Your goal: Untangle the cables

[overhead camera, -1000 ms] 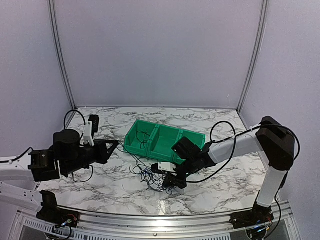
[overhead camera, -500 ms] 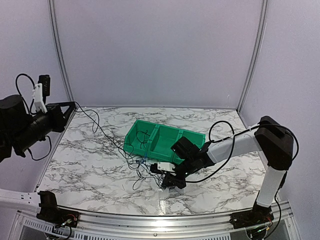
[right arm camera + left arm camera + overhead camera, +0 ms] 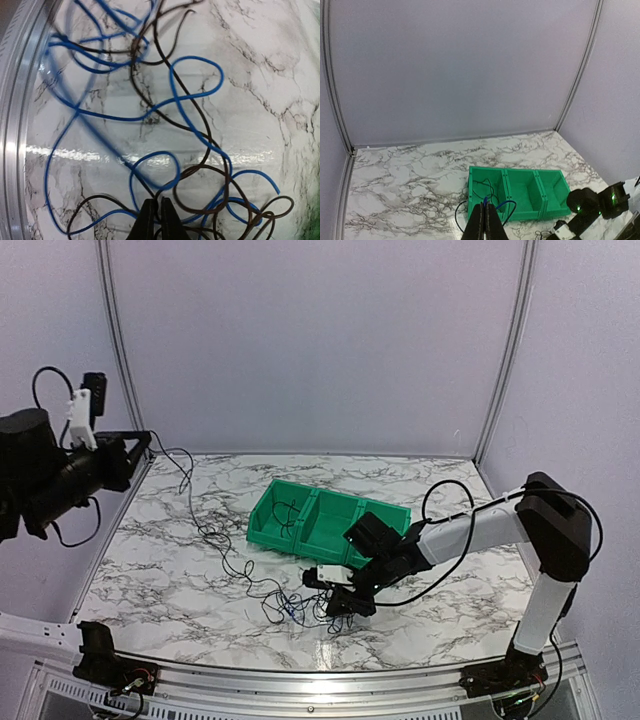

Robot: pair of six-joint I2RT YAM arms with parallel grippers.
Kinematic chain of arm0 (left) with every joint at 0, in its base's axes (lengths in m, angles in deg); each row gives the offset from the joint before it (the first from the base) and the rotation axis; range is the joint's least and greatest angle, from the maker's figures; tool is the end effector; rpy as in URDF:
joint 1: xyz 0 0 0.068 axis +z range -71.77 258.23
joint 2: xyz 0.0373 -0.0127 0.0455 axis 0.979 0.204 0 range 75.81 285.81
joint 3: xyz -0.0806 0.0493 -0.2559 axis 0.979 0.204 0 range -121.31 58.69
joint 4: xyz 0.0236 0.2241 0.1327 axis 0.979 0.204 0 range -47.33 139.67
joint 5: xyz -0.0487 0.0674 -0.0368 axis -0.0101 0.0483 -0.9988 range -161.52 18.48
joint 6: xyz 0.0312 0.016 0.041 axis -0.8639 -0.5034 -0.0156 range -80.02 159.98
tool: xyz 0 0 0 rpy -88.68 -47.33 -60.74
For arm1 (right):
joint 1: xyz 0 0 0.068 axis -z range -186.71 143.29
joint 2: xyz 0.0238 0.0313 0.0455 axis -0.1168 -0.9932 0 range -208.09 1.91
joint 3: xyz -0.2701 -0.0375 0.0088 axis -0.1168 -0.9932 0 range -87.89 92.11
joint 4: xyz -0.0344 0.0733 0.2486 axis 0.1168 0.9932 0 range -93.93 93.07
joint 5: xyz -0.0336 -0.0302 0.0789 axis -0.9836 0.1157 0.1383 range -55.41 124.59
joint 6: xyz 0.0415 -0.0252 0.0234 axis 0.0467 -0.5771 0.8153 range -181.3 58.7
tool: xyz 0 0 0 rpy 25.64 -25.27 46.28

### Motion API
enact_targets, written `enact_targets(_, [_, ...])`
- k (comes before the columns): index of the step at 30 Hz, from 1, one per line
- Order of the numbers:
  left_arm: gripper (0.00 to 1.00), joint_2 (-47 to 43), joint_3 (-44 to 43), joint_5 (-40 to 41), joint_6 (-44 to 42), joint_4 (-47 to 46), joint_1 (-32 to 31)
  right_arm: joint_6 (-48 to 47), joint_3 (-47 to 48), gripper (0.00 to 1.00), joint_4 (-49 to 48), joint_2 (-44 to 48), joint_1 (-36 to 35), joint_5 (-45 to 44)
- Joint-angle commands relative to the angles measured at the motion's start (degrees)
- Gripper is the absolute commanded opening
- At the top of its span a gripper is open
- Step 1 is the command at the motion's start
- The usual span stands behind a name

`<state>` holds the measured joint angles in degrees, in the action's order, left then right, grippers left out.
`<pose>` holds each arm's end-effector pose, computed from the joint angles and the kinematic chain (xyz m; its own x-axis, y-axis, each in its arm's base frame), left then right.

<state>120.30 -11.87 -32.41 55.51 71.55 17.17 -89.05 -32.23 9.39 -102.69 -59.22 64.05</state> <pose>0.0811 -0.1003 0.4551 -0.1230 -0.2068 -0.9706 0.3542 0.9045 -0.2376 0.1940 0.2816 0.1308 -0.0903 -0.7836 -0.6147 -0.9855 -0.0186 0.1685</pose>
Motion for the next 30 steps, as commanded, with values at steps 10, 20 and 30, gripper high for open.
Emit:
enact_targets(10, [0.00,0.91,35.63,-14.57,18.87,-22.73,0.26,-3.08,1.48,0.48,4.68,15.38,-0.27,-1.07])
enact_targets(20, [0.00,-3.20,50.12,-10.49,29.52,-30.69,0.24,2.10,16.55,0.63,6.26,3.97,-2.59,-1.94])
enact_targets(30, [0.00,-9.39,51.91,-5.35,32.87,-22.20,0.17,5.94,33.51,0.87,9.04,-14.05,-11.74,-5.02])
